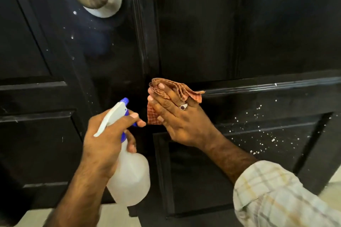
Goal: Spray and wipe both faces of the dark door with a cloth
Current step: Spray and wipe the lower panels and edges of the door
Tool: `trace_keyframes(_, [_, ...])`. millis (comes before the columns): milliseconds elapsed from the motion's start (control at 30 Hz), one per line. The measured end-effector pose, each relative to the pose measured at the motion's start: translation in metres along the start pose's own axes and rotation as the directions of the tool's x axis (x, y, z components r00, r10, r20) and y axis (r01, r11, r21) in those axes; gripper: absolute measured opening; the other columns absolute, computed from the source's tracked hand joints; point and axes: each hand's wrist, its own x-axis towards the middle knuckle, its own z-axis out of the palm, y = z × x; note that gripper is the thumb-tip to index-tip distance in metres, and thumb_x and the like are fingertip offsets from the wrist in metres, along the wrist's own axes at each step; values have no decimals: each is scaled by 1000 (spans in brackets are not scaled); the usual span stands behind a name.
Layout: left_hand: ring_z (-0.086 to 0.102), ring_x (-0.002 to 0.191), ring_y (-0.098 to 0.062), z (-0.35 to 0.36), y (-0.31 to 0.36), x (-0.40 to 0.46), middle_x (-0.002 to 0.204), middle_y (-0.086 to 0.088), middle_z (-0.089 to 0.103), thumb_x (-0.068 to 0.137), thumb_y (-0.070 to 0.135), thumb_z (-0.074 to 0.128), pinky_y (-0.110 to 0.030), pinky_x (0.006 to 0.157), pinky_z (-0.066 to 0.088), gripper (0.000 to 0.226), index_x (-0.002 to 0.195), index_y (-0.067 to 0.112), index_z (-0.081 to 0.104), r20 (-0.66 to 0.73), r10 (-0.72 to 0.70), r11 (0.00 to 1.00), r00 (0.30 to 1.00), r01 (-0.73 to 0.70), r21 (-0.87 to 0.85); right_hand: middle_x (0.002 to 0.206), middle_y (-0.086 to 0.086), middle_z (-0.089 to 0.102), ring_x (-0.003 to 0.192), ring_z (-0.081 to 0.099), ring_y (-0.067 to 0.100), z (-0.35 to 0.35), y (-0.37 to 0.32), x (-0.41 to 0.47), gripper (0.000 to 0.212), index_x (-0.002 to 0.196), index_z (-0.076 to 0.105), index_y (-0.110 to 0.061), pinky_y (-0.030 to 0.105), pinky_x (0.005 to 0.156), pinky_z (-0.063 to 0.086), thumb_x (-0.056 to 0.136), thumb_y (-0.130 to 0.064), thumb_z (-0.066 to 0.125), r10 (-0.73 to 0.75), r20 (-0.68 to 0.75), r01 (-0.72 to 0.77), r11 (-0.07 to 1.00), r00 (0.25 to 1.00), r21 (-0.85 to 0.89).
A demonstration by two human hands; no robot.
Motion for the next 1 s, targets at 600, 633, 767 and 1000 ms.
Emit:
trace_keyframes(600, [55,44,-27,190,7,29,86,-11,79,97,20,75,-40,54,54,14,92,7,74,411,-8,998,912,-16,55,176,22,19,164,16,42,-91,163,-170,53,165,40,-10,61,131,19,115,-27,47,746,-457,-843,537,484,-18])
trace_keyframes(633, [54,43,-27,197,7,29,86,-12,78,97,19,75,-39,52,52,15,92,5,74,417,-4,999,909,-18,48,175,24,19,162,22,44,-88,158,-161,51,162,46,-15,55,132,22,115,-33,48,793,-505,-901,429,341,66])
trace_keyframes(767, [48,40,-27,191,5,32,86,-21,76,95,10,72,-32,48,44,11,89,1,73,402,-10,1000,915,15,-9,165,25,37,152,38,41,-67,115,-104,47,147,65,-14,46,129,30,112,-40,48,848,-528,-901,270,56,338])
trace_keyframes(1000, [45,45,-30,180,13,27,73,-22,70,93,9,67,-36,51,44,22,72,6,74,541,-138,989,829,89,116,162,22,48,156,40,38,-72,128,-172,53,152,49,-2,58,125,37,102,-5,65,548,-338,-566,823,766,51])
